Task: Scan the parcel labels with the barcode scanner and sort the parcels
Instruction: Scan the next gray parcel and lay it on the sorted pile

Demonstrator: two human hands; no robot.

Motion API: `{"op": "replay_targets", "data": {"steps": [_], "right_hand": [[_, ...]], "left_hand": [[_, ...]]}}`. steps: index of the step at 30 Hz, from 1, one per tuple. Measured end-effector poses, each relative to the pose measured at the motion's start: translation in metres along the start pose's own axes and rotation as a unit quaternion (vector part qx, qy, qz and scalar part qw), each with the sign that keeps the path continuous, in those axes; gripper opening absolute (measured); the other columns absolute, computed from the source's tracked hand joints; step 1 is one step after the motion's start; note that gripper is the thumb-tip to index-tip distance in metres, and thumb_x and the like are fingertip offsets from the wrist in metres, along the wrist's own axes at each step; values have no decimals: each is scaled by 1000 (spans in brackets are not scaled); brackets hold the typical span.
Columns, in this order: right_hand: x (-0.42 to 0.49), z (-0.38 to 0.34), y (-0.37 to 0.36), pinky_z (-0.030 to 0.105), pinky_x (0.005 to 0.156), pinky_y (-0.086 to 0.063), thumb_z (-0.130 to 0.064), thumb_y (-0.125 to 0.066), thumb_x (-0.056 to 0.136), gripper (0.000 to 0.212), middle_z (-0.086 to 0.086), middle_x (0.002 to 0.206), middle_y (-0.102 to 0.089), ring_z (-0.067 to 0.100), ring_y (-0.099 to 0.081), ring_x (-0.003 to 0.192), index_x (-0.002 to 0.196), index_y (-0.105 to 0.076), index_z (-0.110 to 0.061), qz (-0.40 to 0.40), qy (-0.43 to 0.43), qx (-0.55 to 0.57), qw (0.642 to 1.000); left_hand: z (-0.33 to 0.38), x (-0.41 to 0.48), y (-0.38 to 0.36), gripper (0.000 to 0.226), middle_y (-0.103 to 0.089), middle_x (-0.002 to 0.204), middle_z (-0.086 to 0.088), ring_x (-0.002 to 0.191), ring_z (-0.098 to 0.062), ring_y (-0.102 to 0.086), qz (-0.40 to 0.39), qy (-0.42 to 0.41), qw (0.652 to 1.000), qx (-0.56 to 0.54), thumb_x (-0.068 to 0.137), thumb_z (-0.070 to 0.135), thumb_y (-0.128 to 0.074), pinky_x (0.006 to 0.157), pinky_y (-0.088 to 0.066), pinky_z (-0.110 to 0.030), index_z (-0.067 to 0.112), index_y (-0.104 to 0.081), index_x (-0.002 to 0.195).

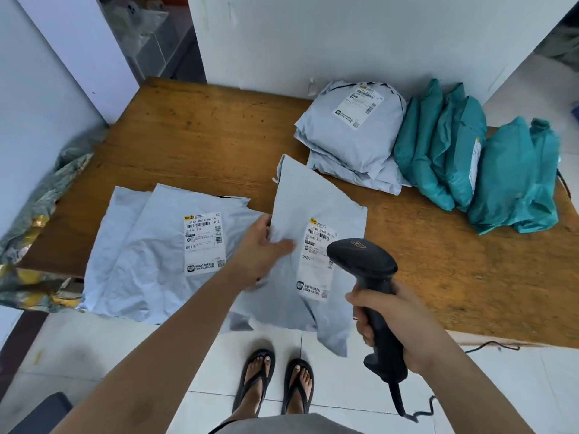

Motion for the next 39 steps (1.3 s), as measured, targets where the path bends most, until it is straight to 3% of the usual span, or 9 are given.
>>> {"op": "replay_targets", "data": {"steps": [4, 9, 12, 15, 18, 21, 28, 32, 39], "right_hand": [[-6, -9, 0, 32, 50, -34, 1, -63, 83, 20, 12, 51, -43, 20, -38, 38, 68, -50, -4, -8, 21, 3, 1000], [-3, -11, -14, 26, 42, -35, 2, -62, 84, 17, 14, 54, -44, 21, -38, 40, 72, -52, -4, -29, 37, -26, 999], [0, -10, -26, 24, 40, -35, 3, -62, 84, 15, 13, 51, -44, 21, -38, 38, 74, -52, -2, -44, 36, -39, 998], [2, -10, -35, 23, 41, -34, 4, -62, 84, 16, 14, 49, -42, 20, -36, 39, 74, -52, -3, -66, 39, -59, 995], [4, -10, -39, 23, 42, -34, 4, -63, 84, 15, 16, 51, -42, 21, -36, 40, 75, -52, -3, -70, 37, -74, 994], [5, -9, -41, 25, 42, -33, 4, -63, 83, 14, 16, 50, -42, 22, -36, 40, 76, -52, -2, -63, 38, -86, 994], [8, -12, -43, 24, 41, -34, 3, -64, 82, 13, 16, 50, -43, 22, -36, 38, 78, -52, -1, -51, 31, -85, 995], [11, -15, -44, 24, 42, -35, 2, -65, 82, 14, 17, 52, -43, 22, -36, 38, 77, -52, -2, -50, 29, -81, 995], [19, -13, -51, 25, 44, -36, 3, -64, 83, 14, 15, 48, -43, 20, -37, 36, 75, -53, -2, -53, 34, -85, 994]], "left_hand": [[22, -22, 78, 34, -69, 66, 5, 61, -13, -65, 57, -18, 998, -24, 63, -3, -77, 55, -53, -25, 17, -55, 81], [-29, -31, 194, 30, -67, 99, -17, 75, -28, -62, 214, 129, 968, 31, 77, 6, -74, 71, -54, -40, 11, -57, 101], [-69, -22, 223, 52, -57, 119, -30, 86, -30, -58, 232, 200, 936, 174, 79, 25, -76, 70, -48, -38, -3, -54, 116], [-73, -10, 220, 92, -50, 129, -21, 116, -38, -51, 224, 213, 921, 237, 61, 63, -72, 98, -44, -47, 5, -48, 129], [-65, 0, 211, 116, -47, 135, -18, 120, -37, -48, 185, 232, 918, 265, 45, 83, -60, 101, -42, -48, 11, -46, 134], [-58, 9, 197, 81, -63, 119, -9, 100, -28, -60, 152, 189, 952, 186, 60, 62, -77, 86, -50, -39, 11, -59, 121], [-43, 13, 193, 30, -71, 94, -7, 91, -29, -67, 171, 113, 978, 33, 73, 24, -80, 68, -52, -31, 9, -68, 96], [-13, 1, 188, 40, -76, 84, -3, 76, -19, -72, 129, 21, 991, -25, 56, 25, -85, 66, -57, -29, 11, -70, 90], [-10, -13, 245, 17, -75, 78, 12, 68, -4, -69, 200, -27, 979, -9, 82, 6, -66, 62, -55, -22, 19, -69, 93]]}}
Point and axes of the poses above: each hand's wrist, its own x-axis towards the middle knuckle, its own y-axis out of the back of the hand, z = x × y, the point moved 2 cm from there along x, towards the middle knuckle
